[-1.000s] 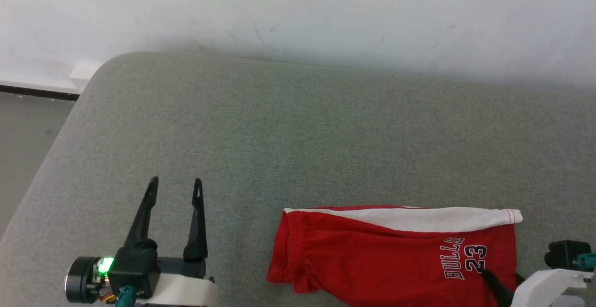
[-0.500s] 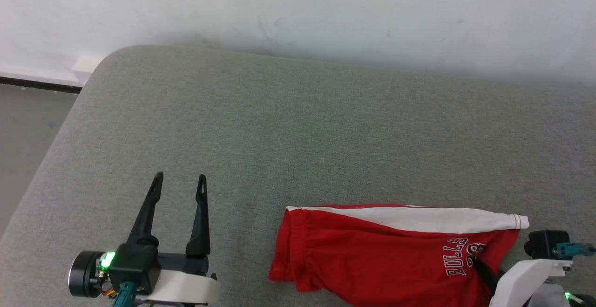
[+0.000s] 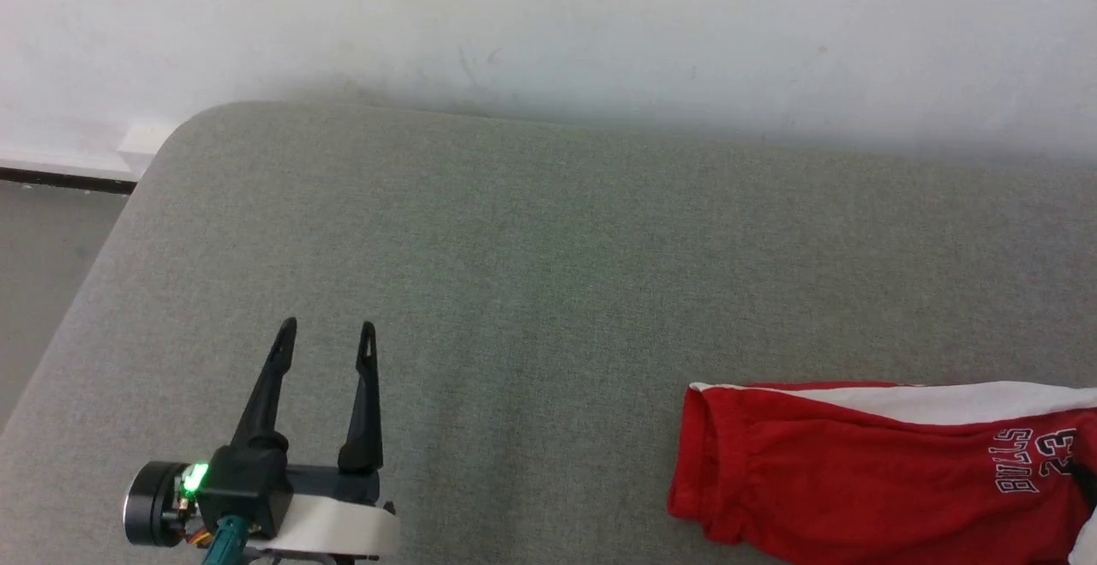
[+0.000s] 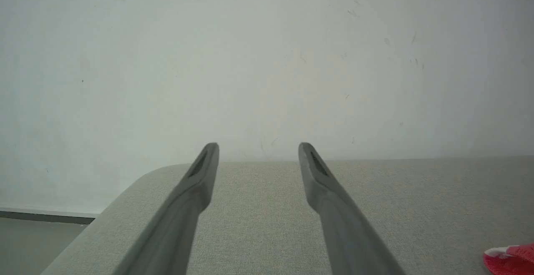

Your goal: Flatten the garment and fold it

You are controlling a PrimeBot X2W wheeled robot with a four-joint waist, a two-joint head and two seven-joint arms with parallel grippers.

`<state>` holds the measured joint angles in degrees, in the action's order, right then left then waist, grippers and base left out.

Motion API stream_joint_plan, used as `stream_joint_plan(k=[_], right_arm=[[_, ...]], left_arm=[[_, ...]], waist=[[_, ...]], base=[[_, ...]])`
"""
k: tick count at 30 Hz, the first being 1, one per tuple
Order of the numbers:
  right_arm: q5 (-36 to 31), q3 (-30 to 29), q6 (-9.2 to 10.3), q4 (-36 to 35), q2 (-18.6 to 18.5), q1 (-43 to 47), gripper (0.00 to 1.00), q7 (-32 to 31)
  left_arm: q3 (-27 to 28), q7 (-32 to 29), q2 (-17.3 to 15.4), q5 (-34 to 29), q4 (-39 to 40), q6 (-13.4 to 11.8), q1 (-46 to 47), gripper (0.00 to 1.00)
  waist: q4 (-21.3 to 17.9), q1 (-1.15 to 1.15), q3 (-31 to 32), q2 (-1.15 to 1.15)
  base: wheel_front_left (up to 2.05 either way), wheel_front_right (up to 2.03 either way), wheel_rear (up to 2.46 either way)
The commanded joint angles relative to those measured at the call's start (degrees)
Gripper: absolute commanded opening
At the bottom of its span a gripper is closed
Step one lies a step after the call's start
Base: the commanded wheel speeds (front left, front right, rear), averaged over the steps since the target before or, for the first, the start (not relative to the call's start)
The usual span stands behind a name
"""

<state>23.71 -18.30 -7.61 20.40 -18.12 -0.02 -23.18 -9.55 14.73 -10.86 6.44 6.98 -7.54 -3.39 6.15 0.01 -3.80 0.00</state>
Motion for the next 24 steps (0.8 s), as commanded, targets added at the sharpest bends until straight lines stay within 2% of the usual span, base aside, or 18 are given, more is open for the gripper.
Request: stream_joint_plan(k=[1,6,16,24], right_arm=[[-0.54,-0.34,0.12,0.06,-0.13,-0.92,0.00,-0.07],[-0.48,0.74,0.12,-2.93,0.93,-0.39,0.00,-0.85],[1.36,6.85,0.12,-18.32,5.41,3.57,0.00,-5.95],[3.68,13.11,0.12,-24.64,11.43,3.38,0.00,-10.58]], left_arm=[[0.45,0.27,0.29,-0.42,-0.29,0.46,-0.52,1.00],[1.06,0.27,0.95,-0.70,-0.78,1.19,-1.10,1.00],[1.35,0.27,2.44,-1.46,-0.72,2.68,-2.71,1.00],[1.87,0.27,3.13,-1.72,-1.05,3.82,-2.96,1.00]], waist=[[-0.16,-0.01,0.22,0.00],[-0.66,-0.01,1.30,0.00],[-0.24,-0.01,3.77,0.00],[1.93,-0.01,4.30,0.00]], base=[[0.00,0.00,0.00],[0.00,0.00,0.00],[0.00,0.00,0.00],[0.00,0.00,0.00]])
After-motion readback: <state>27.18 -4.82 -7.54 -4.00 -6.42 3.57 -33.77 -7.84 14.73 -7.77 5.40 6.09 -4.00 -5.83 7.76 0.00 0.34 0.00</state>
